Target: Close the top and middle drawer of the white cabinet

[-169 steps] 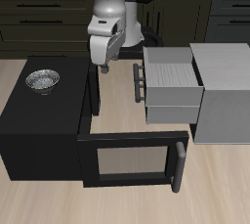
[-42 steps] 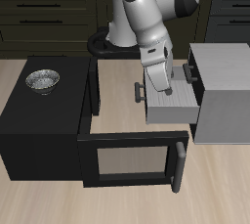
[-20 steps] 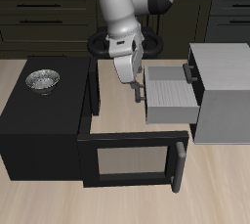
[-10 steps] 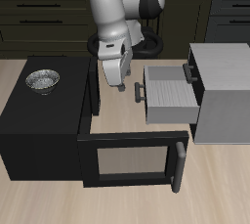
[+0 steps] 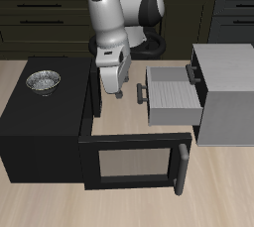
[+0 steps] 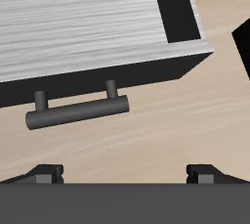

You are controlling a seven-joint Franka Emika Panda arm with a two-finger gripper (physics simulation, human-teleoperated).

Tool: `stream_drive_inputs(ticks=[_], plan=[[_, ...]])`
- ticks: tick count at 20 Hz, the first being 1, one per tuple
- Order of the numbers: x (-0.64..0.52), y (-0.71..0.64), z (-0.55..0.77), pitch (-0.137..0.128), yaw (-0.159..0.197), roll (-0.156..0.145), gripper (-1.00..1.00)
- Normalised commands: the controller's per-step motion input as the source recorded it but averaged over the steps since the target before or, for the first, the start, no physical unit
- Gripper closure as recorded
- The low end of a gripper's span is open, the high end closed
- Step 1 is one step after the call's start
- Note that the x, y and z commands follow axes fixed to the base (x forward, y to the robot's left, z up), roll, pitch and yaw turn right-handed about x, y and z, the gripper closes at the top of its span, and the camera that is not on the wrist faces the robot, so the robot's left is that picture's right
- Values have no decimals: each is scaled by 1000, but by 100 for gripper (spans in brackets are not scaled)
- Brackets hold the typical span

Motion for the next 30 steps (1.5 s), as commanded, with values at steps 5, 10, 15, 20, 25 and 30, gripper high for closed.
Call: stream_drive_inputs(ticks=[5,10,15,20,25,30], plan=[[69,22,-203,21,-11,3,-100],[69,24,-277,36,-11,11,-100],[38,56,-322,36,-18,9,-100],[63,82,-227,30,-7,14,-100],[58,249,4,-25,-12,41,-100],[84,155,-4,-10,-7,27,-100]])
